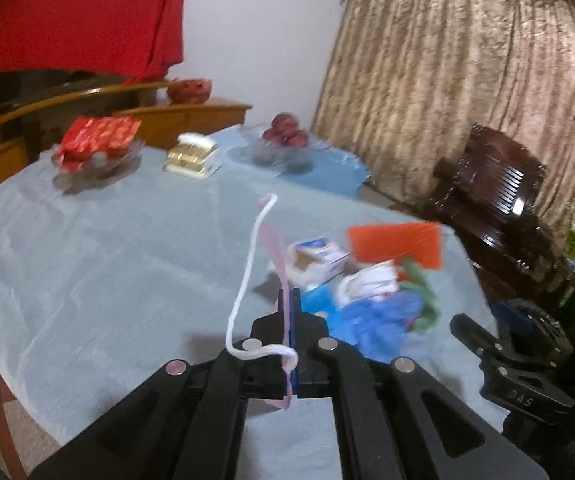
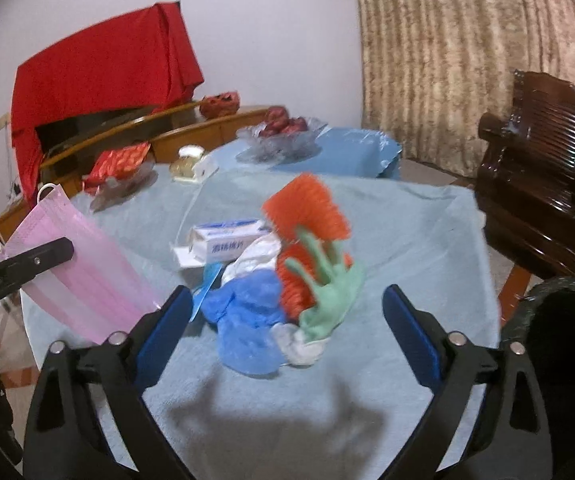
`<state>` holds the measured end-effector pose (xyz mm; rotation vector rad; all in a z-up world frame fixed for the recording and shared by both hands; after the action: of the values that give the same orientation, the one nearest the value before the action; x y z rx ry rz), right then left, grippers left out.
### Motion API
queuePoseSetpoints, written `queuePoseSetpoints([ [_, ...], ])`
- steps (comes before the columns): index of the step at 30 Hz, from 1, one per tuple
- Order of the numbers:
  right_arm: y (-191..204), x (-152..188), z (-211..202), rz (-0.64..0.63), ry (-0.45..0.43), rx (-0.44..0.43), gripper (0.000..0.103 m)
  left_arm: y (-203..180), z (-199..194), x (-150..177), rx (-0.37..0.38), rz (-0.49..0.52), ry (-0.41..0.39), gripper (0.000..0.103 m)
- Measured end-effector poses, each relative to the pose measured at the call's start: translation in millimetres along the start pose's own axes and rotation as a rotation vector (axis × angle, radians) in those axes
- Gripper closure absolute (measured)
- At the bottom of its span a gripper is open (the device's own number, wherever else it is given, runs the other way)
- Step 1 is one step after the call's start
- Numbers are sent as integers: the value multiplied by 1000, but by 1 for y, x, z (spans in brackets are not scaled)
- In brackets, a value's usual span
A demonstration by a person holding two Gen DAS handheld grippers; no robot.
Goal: Collect trash
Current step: 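Grasp the pink face mask with the left gripper while the right grasps the blue bag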
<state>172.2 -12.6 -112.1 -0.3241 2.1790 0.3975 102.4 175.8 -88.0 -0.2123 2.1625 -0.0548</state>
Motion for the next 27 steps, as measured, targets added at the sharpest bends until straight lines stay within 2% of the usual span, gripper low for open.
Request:
queuePoseSetpoints([
  [6,13,10,33,-9,59,-3,27,5,19,13,-12,12,33,102],
  [9,16,12,43,-15,71,3,29,0,24,16,-6,19,41,102],
  [17,21,18,67,-25,140,-1,44,3,45,22,-8,30,71,102],
  [20,22,21,74,-37,167,-4,55,7,52,24,-8,25,86,102],
  [22,23,21,76,-52,175,1,68,8,55,26,-6,21,95,102],
  [27,16,15,69,-37,178,-23,83,10,56,27,-2,16,96,102],
])
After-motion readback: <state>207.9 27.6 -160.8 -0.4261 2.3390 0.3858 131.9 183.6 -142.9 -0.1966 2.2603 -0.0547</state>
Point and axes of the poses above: each gripper's, at about its wrist camera, not at the fingertips, and z roughly the way its jaws point, y to its left, x to its underside, the point moved 1 cm from there along z, roughly the way its jaws point, and after that the axes turned 6 degrees about z, right-handed, at the moved point
